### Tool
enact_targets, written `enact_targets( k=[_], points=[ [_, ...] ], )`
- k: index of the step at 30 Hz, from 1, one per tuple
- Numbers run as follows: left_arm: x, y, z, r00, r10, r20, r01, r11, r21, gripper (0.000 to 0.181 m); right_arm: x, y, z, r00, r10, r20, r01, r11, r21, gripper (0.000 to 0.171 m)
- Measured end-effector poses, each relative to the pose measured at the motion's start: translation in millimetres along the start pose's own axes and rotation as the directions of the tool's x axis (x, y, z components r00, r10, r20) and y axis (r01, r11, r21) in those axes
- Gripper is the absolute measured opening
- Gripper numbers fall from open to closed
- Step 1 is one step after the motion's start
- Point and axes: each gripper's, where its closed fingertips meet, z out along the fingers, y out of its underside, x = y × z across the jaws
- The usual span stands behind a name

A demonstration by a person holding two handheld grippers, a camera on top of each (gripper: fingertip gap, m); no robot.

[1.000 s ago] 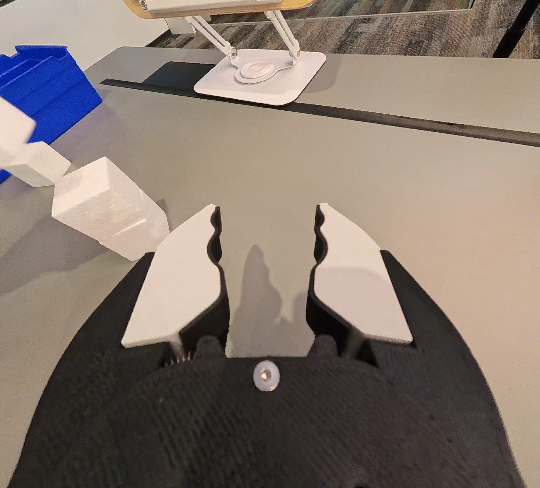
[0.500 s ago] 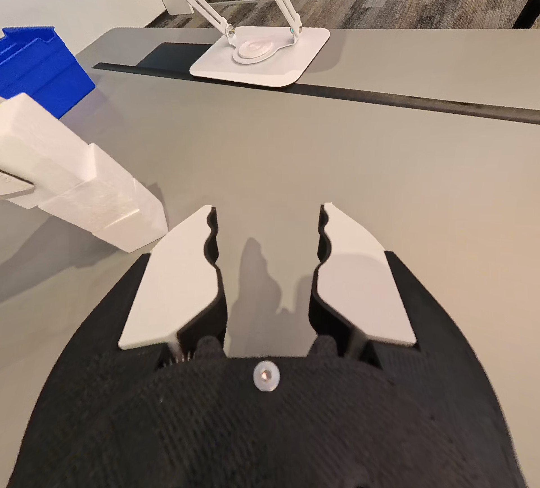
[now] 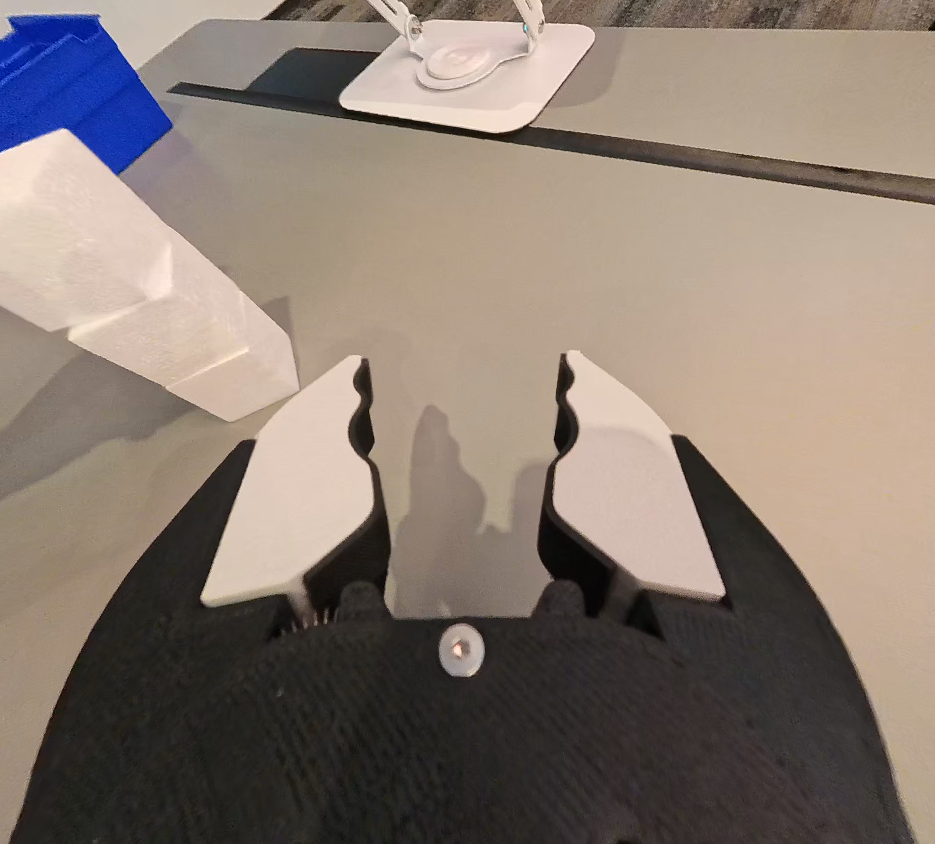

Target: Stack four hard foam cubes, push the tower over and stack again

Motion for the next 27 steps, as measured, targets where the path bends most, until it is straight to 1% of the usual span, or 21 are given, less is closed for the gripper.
enact_targets(
  k=[2,3,4,6,7,8,9,11,13,14,15,17,18,19,20,21,22,23,25,26,27],
  points=[
    [-34,20,-22,0.989,-0.146,0.021,0.145,0.988,0.049,0.099,0,0,0,1.0,0.014,0.013,-0.014,1.0,0.008,0.072],
    [-50,33,-31,0.973,-0.23,-0.003,0.23,0.971,0.07,0.098,0,-1,0,1.0,0.02,0.017,-0.021,1.0,0.011,0.072],
    [-59,43,-38,0.952,-0.299,-0.064,0.305,0.948,0.097,0.095,1,-1,0,0.999,0.029,0.02,-0.03,0.999,0.014,0.072],
    [-59,47,-54,0.898,-0.347,-0.269,0.402,0.897,0.183,0.083,2,0,1,0.999,0.044,0.028,-0.045,0.999,0.014,0.072],
    [-56,50,-60,0.864,-0.362,-0.35,0.445,0.875,0.193,0.081,2,0,2,0.998,0.048,0.03,-0.048,0.999,0.012,0.072],
    [-54,56,-62,0.85,-0.365,-0.379,0.456,0.871,0.183,0.081,3,1,2,0.998,0.049,0.03,-0.05,0.999,0.009,0.072],
    [-54,61,-60,0.863,-0.343,-0.371,0.43,0.884,0.183,0.083,3,3,3,0.998,0.052,0.03,-0.052,0.999,0.006,0.072],
    [-44,58,-55,0.898,-0.25,-0.363,0.344,0.912,0.224,0.083,4,5,6,0.998,0.06,0.032,-0.06,0.998,-0.001,0.072],
    [-16,46,-50,0.897,-0.158,-0.412,0.279,0.926,0.253,0.088,5,8,8,0.997,0.066,0.033,-0.066,0.998,-0.008,0.072],
    [0,38,-48,0.899,-0.083,-0.43,0.218,0.936,0.275,0.089,5,9,9,0.997,0.066,0.032,-0.065,0.998,-0.015,0.072],
    [11,30,-44,0.909,0.01,-0.416,0.13,0.943,0.306,0.088,5,11,9,0.997,0.064,0.032,-0.063,0.998,-0.022,0.072],
    [14,16,-29,0.922,0.225,-0.316,-0.107,0.931,0.349,0.09,5,12,10,0.998,0.062,0.033,-0.061,0.998,-0.025,0.072],
    [11,11,-20,0.899,0.345,-0.271,-0.237,0.902,0.362,0.09,4,12,10,0.997,0.064,0.038,-0.063,0.998,-0.024,0.072],
    [14,10,-13,0.851,0.441,-0.284,-0.329,0.87,0.367,0.09,3,12,10,0.997,0.065,0.043,-0.064,0.998,-0.027,0.072],
    [18,13,-7,0.798,0.497,-0.34,-0.378,0.853,0.359,0.089,2,13,11,0.997,0.064,0.045,-0.062,0.998,-0.032,0.072],
    [21,15,-2,0.758,0.516,-0.399,-0.394,0.85,0.351,0.087,2,14,11,0.997,0.061,0.044,-0.059,0.998,-0.036,0.072],
    [23,14,4,0.736,0.513,-0.441,-0.382,0.854,0.354,0.087,3,14,11,0.997,0.058,0.041,-0.056,0.998,-0.041,0.072],
    [23,12,9,0.727,0.496,-0.474,-0.359,0.864,0.353,0.085,3,15,11,0.998,0.055,0.038,-0.053,0.998,-0.046,0.072],
    [31,12,11,0.672,0.458,-0.582,-0.298,0.886,0.355,0.08,3,15,11,0.998,0.048,0.034,-0.046,0.998,-0.052,0.072],
    [34,10,12,0.66,0.451,-0.601,-0.278,0.89,0.362,0.079,2,15,11,0.998,0.046,0.035,-0.044,0.998,-0.055,0.072],
    [37,11,12,0.64,0.457,-0.618,-0.276,0.887,0.37,0.069,1,15,12,0.998,0.044,0.038,-0.041,0.997,-0.058,0.072]
  ],
)
